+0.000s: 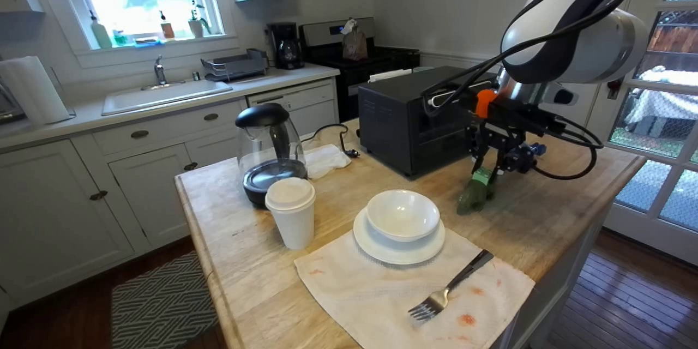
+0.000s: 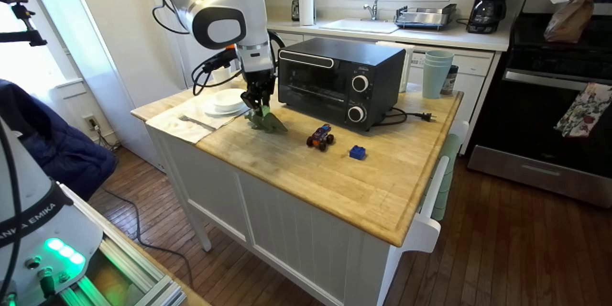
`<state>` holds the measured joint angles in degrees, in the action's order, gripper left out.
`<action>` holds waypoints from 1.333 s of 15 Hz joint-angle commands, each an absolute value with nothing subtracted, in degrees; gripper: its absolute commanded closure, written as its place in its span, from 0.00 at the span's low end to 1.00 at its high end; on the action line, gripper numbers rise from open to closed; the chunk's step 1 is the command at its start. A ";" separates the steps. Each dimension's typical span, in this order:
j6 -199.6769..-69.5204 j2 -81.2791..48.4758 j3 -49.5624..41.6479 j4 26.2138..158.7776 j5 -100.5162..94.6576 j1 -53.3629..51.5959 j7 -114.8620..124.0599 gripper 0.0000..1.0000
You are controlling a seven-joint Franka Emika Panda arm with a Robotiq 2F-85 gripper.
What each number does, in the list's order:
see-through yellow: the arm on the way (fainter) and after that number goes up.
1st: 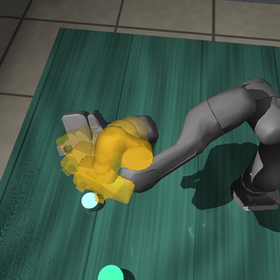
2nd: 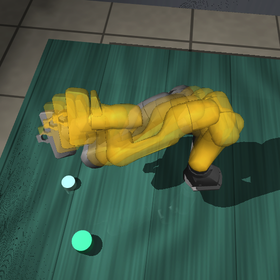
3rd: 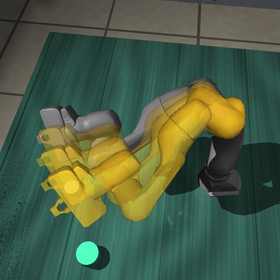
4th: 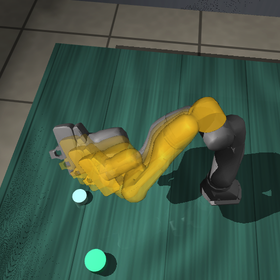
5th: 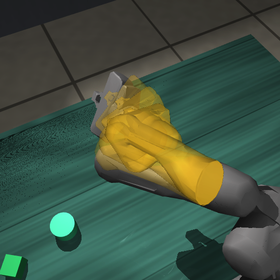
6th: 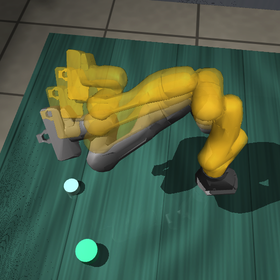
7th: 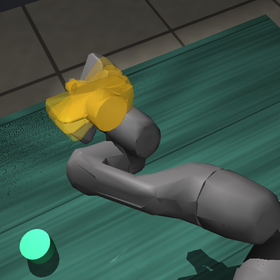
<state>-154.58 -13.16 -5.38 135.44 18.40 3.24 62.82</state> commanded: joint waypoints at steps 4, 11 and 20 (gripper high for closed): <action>-153.38 -14.71 -6.03 134.40 17.71 2.58 63.80 0.89; -153.10 -15.00 -6.22 134.25 17.41 2.48 64.13 0.32; -153.94 -14.43 -6.09 134.47 17.78 2.48 62.94 0.00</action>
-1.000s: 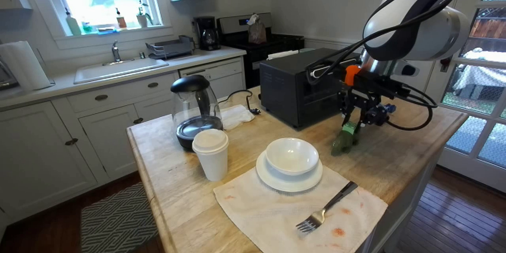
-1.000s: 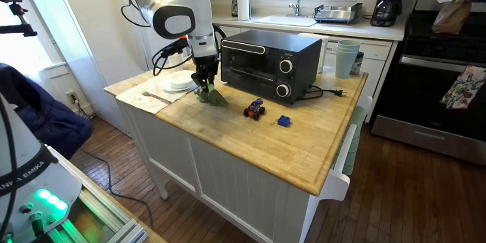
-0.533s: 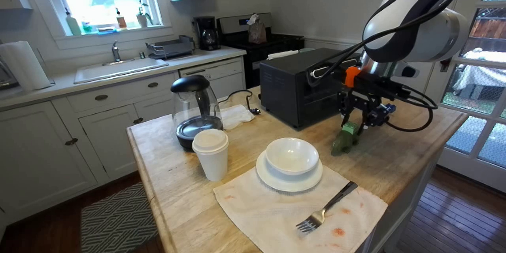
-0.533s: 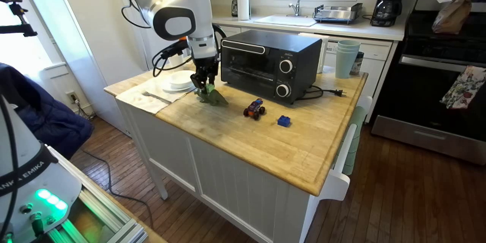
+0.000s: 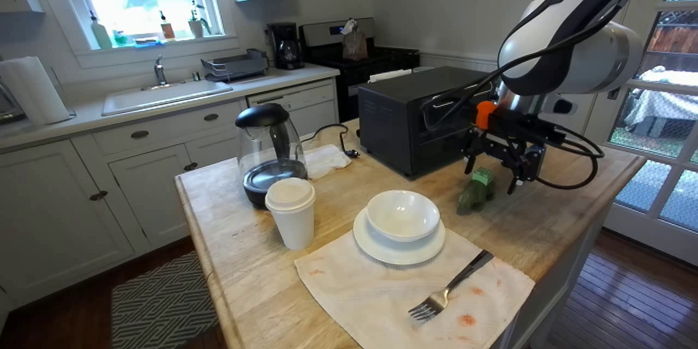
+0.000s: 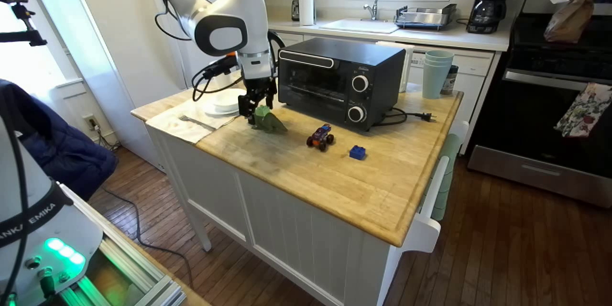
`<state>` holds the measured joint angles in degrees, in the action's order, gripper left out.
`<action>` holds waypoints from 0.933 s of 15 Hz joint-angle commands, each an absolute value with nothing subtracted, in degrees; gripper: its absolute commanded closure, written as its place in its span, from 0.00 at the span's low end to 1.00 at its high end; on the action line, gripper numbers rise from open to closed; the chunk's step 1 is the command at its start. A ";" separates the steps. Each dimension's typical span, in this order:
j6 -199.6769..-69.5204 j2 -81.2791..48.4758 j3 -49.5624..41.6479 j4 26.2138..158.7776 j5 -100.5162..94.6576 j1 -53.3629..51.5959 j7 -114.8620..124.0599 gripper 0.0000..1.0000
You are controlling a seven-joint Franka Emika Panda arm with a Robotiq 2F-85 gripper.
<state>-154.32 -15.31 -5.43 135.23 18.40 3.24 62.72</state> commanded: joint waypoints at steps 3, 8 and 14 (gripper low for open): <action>-154.06 -13.36 -6.70 134.28 16.27 2.30 62.78 0.00; -154.60 -10.39 -8.99 134.87 10.86 2.65 62.81 0.00; -154.23 -10.04 -10.10 134.06 7.08 3.48 61.69 0.00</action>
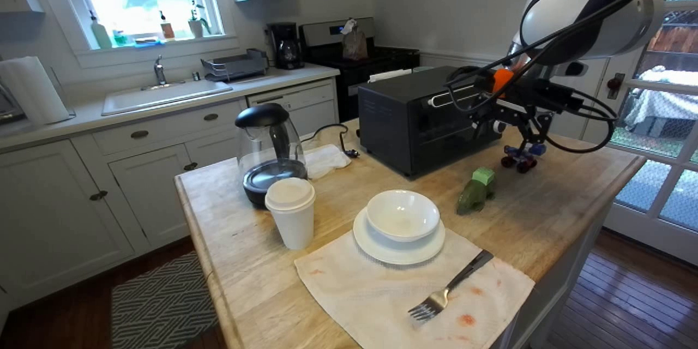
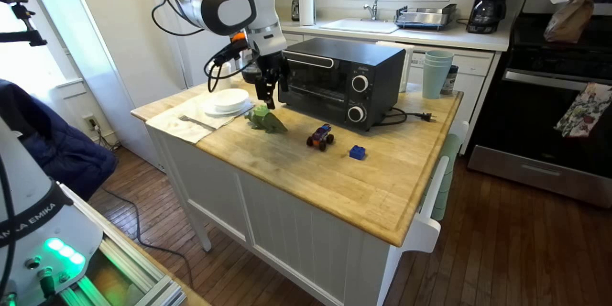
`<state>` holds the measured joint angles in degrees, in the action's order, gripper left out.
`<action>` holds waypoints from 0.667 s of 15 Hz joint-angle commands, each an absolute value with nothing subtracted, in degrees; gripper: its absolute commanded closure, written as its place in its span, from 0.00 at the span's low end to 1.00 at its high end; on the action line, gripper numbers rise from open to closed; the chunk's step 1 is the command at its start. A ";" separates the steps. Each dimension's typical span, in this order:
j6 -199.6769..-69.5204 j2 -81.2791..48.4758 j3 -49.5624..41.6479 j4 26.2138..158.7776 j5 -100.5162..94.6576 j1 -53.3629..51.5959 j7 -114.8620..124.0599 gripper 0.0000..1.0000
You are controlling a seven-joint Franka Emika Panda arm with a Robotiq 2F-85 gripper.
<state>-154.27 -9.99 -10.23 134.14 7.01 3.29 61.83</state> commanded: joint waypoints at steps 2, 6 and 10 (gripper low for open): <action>-154.21 -9.84 -10.15 134.16 6.68 3.47 61.68 0.00; -153.52 -10.83 -10.70 133.39 6.01 3.55 62.67 0.00; -153.36 -14.23 -14.11 130.99 3.24 4.83 63.37 0.00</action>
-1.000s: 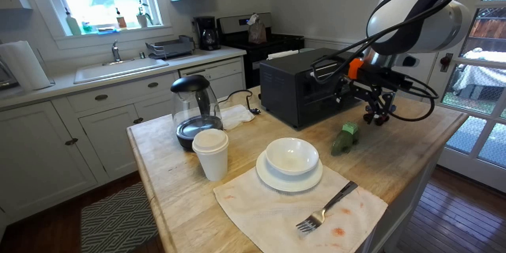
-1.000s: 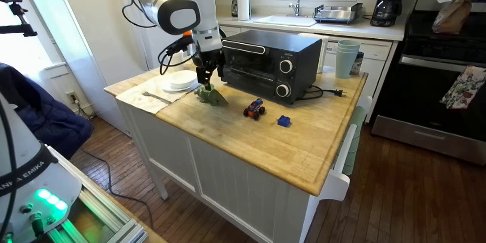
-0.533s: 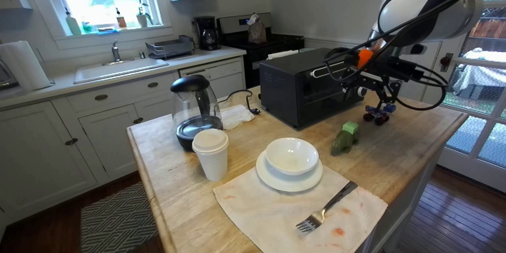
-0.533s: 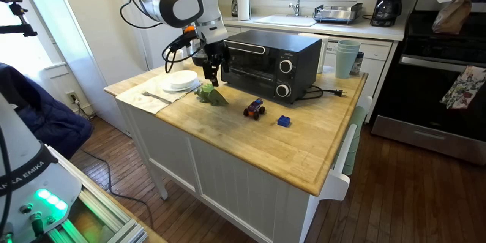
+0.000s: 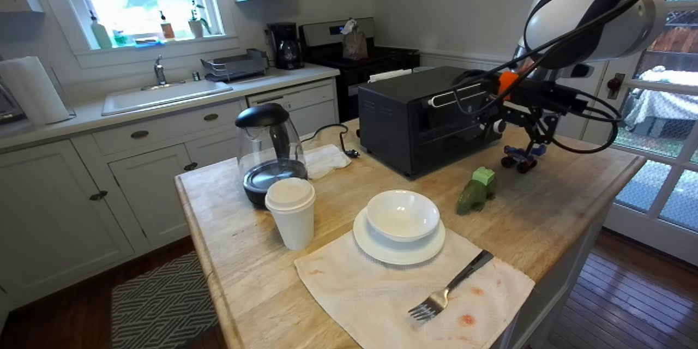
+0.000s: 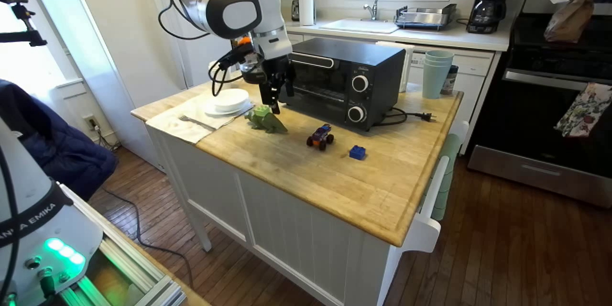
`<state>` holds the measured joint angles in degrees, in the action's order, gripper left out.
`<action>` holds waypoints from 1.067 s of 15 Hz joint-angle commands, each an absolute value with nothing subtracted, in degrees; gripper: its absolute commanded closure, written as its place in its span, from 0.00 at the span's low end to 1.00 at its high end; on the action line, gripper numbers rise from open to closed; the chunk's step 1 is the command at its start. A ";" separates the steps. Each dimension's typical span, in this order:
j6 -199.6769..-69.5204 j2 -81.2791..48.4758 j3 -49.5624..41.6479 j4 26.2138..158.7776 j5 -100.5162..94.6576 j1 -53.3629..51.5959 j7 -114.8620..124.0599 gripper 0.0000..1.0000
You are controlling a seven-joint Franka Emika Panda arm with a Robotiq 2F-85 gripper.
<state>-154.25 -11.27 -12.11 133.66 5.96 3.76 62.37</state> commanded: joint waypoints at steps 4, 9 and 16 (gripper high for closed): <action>-153.96 -16.88 -16.55 129.35 4.21 6.55 61.64 0.00; -154.67 -18.36 -16.80 127.19 6.65 9.73 56.63 0.00; -152.61 -19.72 -18.29 125.42 5.73 11.17 50.48 0.00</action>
